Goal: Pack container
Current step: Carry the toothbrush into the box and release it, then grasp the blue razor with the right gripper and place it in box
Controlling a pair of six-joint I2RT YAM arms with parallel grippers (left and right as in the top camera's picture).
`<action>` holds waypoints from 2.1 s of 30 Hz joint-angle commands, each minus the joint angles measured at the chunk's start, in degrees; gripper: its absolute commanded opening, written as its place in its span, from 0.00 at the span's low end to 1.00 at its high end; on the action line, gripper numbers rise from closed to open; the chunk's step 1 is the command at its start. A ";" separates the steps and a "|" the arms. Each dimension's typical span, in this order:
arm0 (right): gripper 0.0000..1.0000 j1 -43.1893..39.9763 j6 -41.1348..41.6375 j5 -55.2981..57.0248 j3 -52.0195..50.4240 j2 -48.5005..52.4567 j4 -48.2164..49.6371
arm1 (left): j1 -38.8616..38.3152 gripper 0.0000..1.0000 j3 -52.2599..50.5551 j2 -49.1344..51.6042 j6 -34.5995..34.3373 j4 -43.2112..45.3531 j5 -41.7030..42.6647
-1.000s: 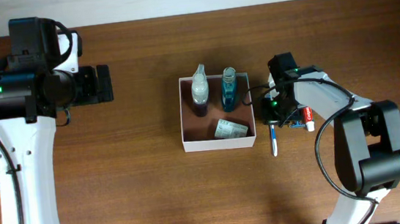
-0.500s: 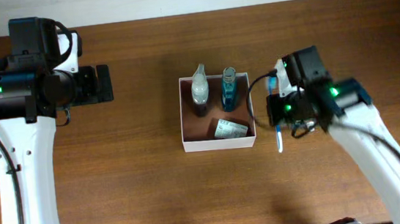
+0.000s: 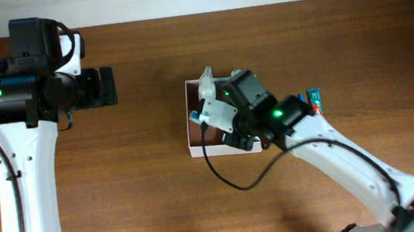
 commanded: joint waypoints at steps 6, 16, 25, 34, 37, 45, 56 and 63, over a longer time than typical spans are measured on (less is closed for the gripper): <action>0.99 0.24 10.14 7.41 1.31 0.09 3.10 | 0.13 1.00 0.63 -0.44 -0.37 0.13 0.42; 0.99 -12.70 46.29 6.47 3.50 -12.94 -11.13 | 0.13 1.00 0.63 -0.44 -0.37 0.13 0.42; 0.79 -33.66 51.41 5.99 2.01 -0.37 -12.85 | 0.13 1.00 0.63 -0.44 -0.37 0.13 0.42; 0.63 -34.12 51.15 4.11 2.01 18.32 -7.72 | 0.13 1.00 0.63 -0.44 -0.37 0.13 0.42; 0.48 -34.14 51.21 3.89 1.90 20.13 -6.34 | 0.13 1.00 0.63 -0.44 -0.37 0.13 0.42; 0.38 -34.10 51.21 3.63 -0.02 21.11 -4.11 | 0.13 1.00 0.63 -0.44 -0.37 0.13 0.42; 0.13 -34.14 51.21 3.63 -2.69 21.14 -1.33 | 0.13 1.00 0.63 -0.44 -0.37 0.13 0.42; 0.04 -33.86 51.21 3.63 -0.50 19.37 -6.29 | 0.13 1.00 0.63 -0.44 -0.37 0.13 0.42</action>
